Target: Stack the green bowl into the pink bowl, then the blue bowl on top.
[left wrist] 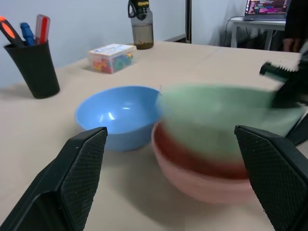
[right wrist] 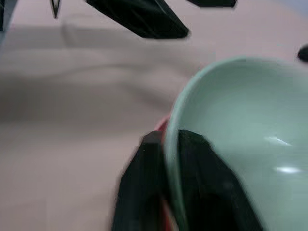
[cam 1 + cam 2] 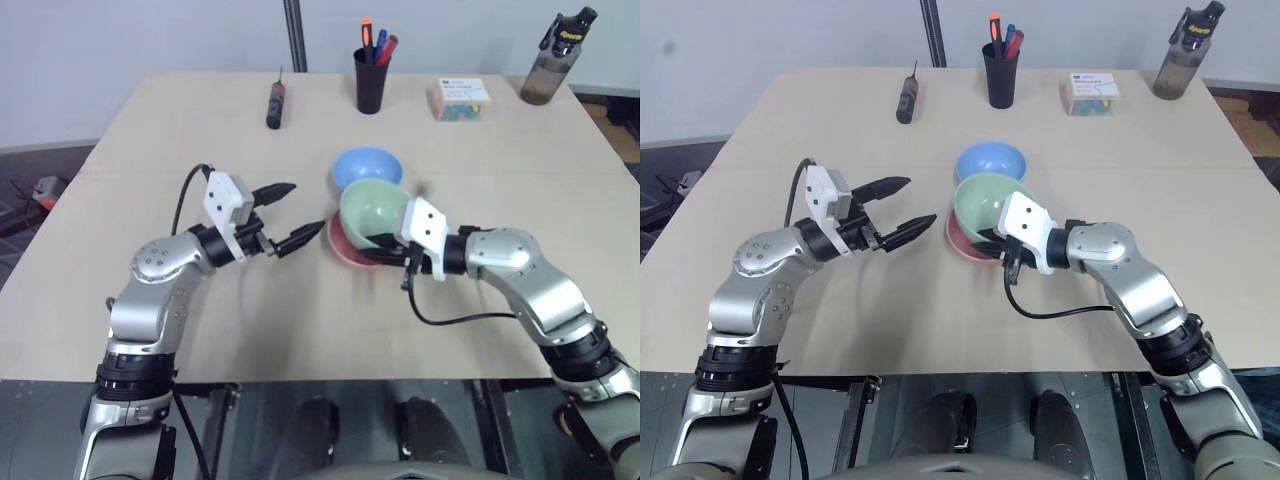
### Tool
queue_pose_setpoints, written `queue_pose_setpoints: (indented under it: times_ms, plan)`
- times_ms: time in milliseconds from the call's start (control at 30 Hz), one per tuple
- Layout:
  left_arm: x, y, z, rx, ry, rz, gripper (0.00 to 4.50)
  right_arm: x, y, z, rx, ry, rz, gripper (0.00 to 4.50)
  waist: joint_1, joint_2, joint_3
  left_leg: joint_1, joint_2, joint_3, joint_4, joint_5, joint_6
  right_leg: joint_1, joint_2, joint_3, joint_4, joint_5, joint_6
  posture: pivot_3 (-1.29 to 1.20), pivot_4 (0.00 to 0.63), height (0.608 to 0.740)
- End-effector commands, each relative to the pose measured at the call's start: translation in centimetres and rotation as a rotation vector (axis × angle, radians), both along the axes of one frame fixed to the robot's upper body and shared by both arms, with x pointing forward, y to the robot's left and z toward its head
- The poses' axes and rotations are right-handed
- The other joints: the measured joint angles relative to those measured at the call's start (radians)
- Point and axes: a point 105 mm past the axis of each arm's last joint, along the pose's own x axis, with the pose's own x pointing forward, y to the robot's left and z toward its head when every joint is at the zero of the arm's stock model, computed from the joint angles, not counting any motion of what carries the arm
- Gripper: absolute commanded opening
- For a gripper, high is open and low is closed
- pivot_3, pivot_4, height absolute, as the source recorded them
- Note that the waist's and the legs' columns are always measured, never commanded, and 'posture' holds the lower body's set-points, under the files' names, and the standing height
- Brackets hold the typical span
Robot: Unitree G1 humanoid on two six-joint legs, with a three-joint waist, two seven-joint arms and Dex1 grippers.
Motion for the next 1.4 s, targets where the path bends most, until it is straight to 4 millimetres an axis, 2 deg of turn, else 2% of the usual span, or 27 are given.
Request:
queue_pose_setpoints:
  times_ms: [33, 67, 100, 133, 200, 233, 333, 400, 500, 600, 667, 867, 967, 1133, 1267, 1400]
  plan:
    - [-0.6, 0.2, 1.4, 0.004, -0.048, 0.000, 4.50, -0.3, 0.5, 1.6, 0.026, -0.050, 0.049, 2.27, 0.000, 0.000, 0.000, 0.000, 0.000, 0.000, 0.000, 0.000, 0.000, 0.000, 0.000, 0.000, 0.000, 0.000, 0.000, 0.00, 0.150, 0.740]
    - [-0.7, 0.4, 1.4, 0.007, -0.048, 0.004, 4.50, -0.4, 0.4, 2.0, 0.037, -0.054, 0.053, 2.51, 0.000, 0.000, 0.000, 0.000, 0.000, 0.000, 0.000, 0.000, 0.000, 0.000, 0.000, 0.000, 0.000, 0.000, 0.000, 0.00, 0.150, 0.740]
    - [-0.7, 0.5, 1.4, 0.008, -0.048, 0.006, 4.50, -0.4, 0.3, 2.5, 0.048, -0.068, 0.053, 3.04, 0.001, 0.000, 0.000, 0.000, 0.000, 0.000, 0.000, 0.000, 0.000, 0.000, -0.001, 0.000, 0.000, 0.000, 0.000, 0.00, 0.150, 0.740]
    - [-0.7, 0.6, 1.4, 0.011, -0.048, 0.010, 4.50, -0.2, 0.2, 3.3, 0.072, -0.102, 0.045, 3.33, 0.001, 0.000, 0.000, 0.000, 0.000, 0.000, 0.000, 0.000, 0.000, 0.000, -0.001, 0.000, 0.000, 0.000, 0.000, 0.00, 0.150, 0.740]
    - [-0.7, 0.8, 1.3, 0.021, -0.052, 0.025, 4.50, 0.3, -0.4, 5.2, 0.134, -0.149, 0.013, 4.20, 0.001, 0.000, 0.000, 0.000, 0.000, 0.000, 0.000, 0.000, 0.000, 0.000, -0.001, 0.000, 0.000, 0.000, 0.000, 0.00, 0.150, 0.740]
    - [-0.6, 0.9, 1.4, 0.026, -0.058, 0.037, 4.50, 0.6, -0.8, 6.0, 0.146, -0.183, -0.007, 4.46, 0.002, 0.000, 0.000, 0.000, 0.000, 0.000, 0.000, 0.000, 0.000, 0.000, -0.001, 0.000, 0.000, 0.000, 0.000, 0.00, 0.150, 0.740]
    - [0.2, 1.4, 2.0, 0.065, -0.101, 0.091, 4.50, 1.6, -2.4, 7.4, 0.165, -0.231, -0.071, 4.46, 0.002, 0.000, 0.000, 0.000, 0.000, 0.000, 0.000, 0.000, 0.000, 0.000, -0.001, 0.000, 0.000, 0.000, 0.000, 0.00, 0.150, 0.740]
    - [1.2, 1.8, 2.6, 0.127, -0.144, 0.145, 4.50, 1.6, -3.3, 7.7, 0.180, -0.239, -0.089, 4.46, 0.007, 0.000, 0.000, -0.001, 0.000, 0.000, 0.000, 0.000, 0.000, 0.000, -0.001, -0.001, 0.000, 0.000, 0.000, 0.00, 0.150, 0.740]
    - [3.0, 2.2, 2.9, 0.368, -0.237, 0.188, 4.50, 0.8, -4.8, 7.5, 0.188, -0.250, -0.112, 4.46, 0.008, 0.000, 0.000, -0.001, -0.001, -0.001, 0.000, 0.000, 0.000, 0.000, -0.001, -0.002, -0.001, 0.000, 0.000, 0.00, 0.150, 0.740]
    - [5.6, 1.1, 3.3, 0.645, -0.363, 0.088, 4.50, -0.1, -6.9, 6.9, 0.192, -0.250, -0.194, 4.46, 0.013, 0.000, 0.000, -0.001, -0.003, 0.000, -0.001, 0.000, 0.000, 0.000, -0.001, 0.000, -0.001, 0.000, 0.000, 0.00, 0.150, 0.740]
    - [7.3, 0.5, 3.2, 0.770, -0.443, 0.042, 4.50, -0.7, -7.7, 6.7, 0.195, -0.244, -0.239, 4.46, 0.022, 0.000, 0.000, -0.002, -0.006, -0.001, -0.001, 0.000, 0.000, 0.000, -0.001, -0.003, -0.001, 0.000, 0.000, 0.00, 0.150, 0.740]
    - [10.8, -2.7, 2.6, 1.003, -0.579, -0.050, 4.50, -2.5, -9.4, 6.5, 0.181, -0.261, -0.343, 4.46, 0.025, -0.001, 0.001, -0.002, -0.006, 0.000, -0.001, 0.000, 0.001, 0.000, -0.001, -0.002, -0.001, 0.000, 0.000, 0.00, 0.150, 0.740]
    - [11.3, -4.5, 2.3, 1.068, -0.621, -0.114, 4.50, -3.0, -9.6, 6.4, 0.179, -0.268, -0.379, 4.46, 0.018, -0.002, 0.001, -0.004, -0.007, 0.000, -0.001, 0.000, 0.001, -0.002, -0.001, -0.001, -0.001, 0.000, 0.001, 0.00, 0.150, 0.740]
    - [11.9, -6.2, 1.3, 1.207, -0.687, -0.173, 4.50, -3.2, -9.4, 6.4, 0.189, -0.278, -0.407, 4.46, 0.004, -0.002, 0.001, -0.011, -0.007, -0.001, 0.002, 0.000, 0.001, -0.008, -0.001, -0.003, 0.001, -0.001, 0.001, 0.00, 0.150, 0.740]
    - [11.9, -6.7, 0.5, 1.271, -0.710, -0.209, 3.30, -3.0, -9.1, 6.4, 0.191, -0.283, -0.411, 4.49, 0.000, -0.002, 0.001, -0.016, -0.007, -0.001, 0.003, 0.000, 0.001, -0.013, -0.001, -0.002, 0.002, -0.001, 0.002, 0.00, 0.150, 0.740]
    - [12.0, -7.0, 0.4, 1.281, -0.716, -0.210, 1.53, -2.9, -8.9, 6.4, 0.188, -0.288, -0.401, 4.49, 0.001, -0.002, 0.001, -0.017, -0.007, -0.001, 0.002, 0.000, 0.001, -0.014, -0.001, -0.003, 0.001, -0.001, 0.002, 0.00, 0.150, 0.740]
